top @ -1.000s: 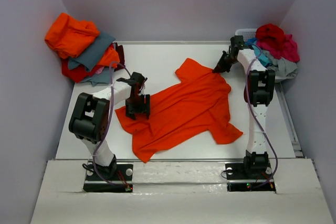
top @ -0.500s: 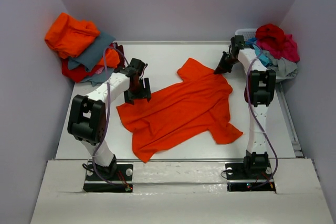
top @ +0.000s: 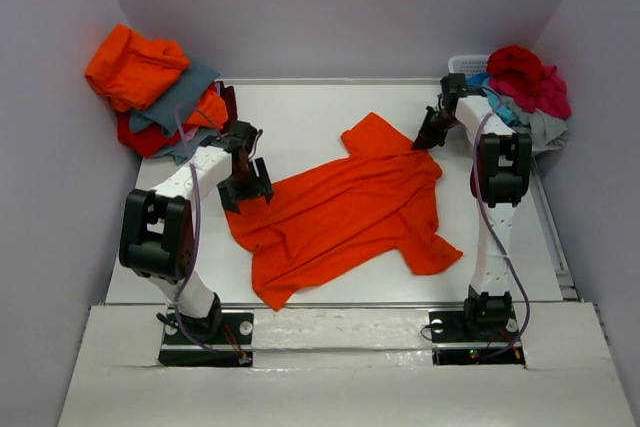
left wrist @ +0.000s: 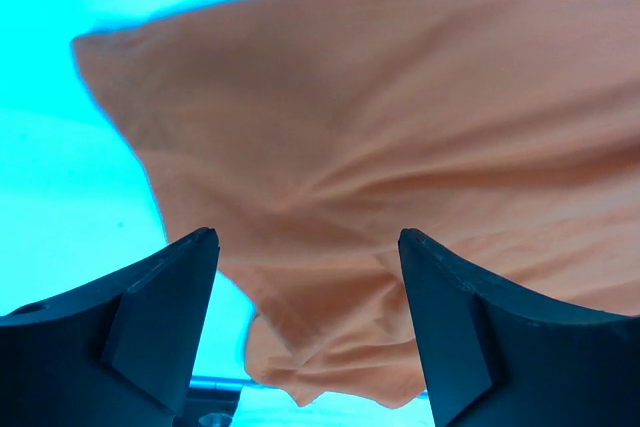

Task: Fold and stack the t-shirts
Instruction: Flatten the tshirt out

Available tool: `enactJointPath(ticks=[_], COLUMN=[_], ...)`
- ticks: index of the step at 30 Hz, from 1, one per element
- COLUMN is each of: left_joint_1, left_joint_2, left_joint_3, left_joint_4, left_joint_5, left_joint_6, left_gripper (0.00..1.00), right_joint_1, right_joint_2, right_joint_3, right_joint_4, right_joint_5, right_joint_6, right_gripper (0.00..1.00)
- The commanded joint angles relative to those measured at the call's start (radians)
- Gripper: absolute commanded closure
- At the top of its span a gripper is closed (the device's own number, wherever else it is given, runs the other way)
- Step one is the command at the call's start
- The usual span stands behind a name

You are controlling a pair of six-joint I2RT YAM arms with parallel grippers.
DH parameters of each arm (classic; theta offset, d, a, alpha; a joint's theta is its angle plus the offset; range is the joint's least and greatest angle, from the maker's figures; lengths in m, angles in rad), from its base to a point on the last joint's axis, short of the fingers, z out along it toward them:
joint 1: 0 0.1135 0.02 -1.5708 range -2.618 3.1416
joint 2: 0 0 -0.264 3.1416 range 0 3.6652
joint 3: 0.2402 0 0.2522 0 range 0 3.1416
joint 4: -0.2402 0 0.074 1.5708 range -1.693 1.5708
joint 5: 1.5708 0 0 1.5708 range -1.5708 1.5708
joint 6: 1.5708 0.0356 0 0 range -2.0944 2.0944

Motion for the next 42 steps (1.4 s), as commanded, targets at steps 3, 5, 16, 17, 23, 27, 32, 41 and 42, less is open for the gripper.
enactJointPath(ticks=[3,5,16,17,23,27,32,41,42], left_joint_1=[0.102,0.126,0.245,0.254,0.308,0.342,0.379,0.402,0.402], left_joint_2=[-0.145,-0.145,-0.071,-0.064,-0.028,-0.001,0.008,0.065,0.082], left_joint_3=[-0.101,-0.117,-0.143,-0.143,-0.134,-0.132,-0.144,-0.192,-0.195], left_joint_4=[0.013,0.025,0.141,0.154,0.179,0.188,0.211,0.312,0.321], left_joint_5=[0.026,0.05,0.129,0.138,0.159,0.156,0.149,0.264,0.303], left_joint_6=[-0.065,-0.062,-0.047,-0.047,-0.035,-0.016,-0.012,-0.013,-0.01], left_gripper=[0.13,0.13,0.13,0.13,0.13,0.13,0.13,0.18,0.19], right_joint_1=[-0.021,-0.021,-0.021,-0.021,-0.021,-0.021,-0.021,-0.021,-0.021], right_joint_2=[-0.054,-0.053,-0.042,-0.04,-0.028,-0.027,-0.025,-0.028,-0.028], right_joint_3=[-0.019,-0.019,0.005,0.013,0.039,0.045,0.048,0.051,0.053], right_joint_4=[-0.014,-0.014,-0.029,-0.029,-0.043,-0.046,-0.048,-0.054,-0.052], right_joint_5=[0.057,0.051,0.047,0.044,0.042,0.041,0.041,0.041,0.042], right_joint_6=[0.0,0.0,-0.011,-0.011,-0.012,-0.011,-0.012,-0.012,-0.012], right_gripper=[0.86,0.86,0.86,0.86,0.86,0.86,0.86,0.86,0.86])
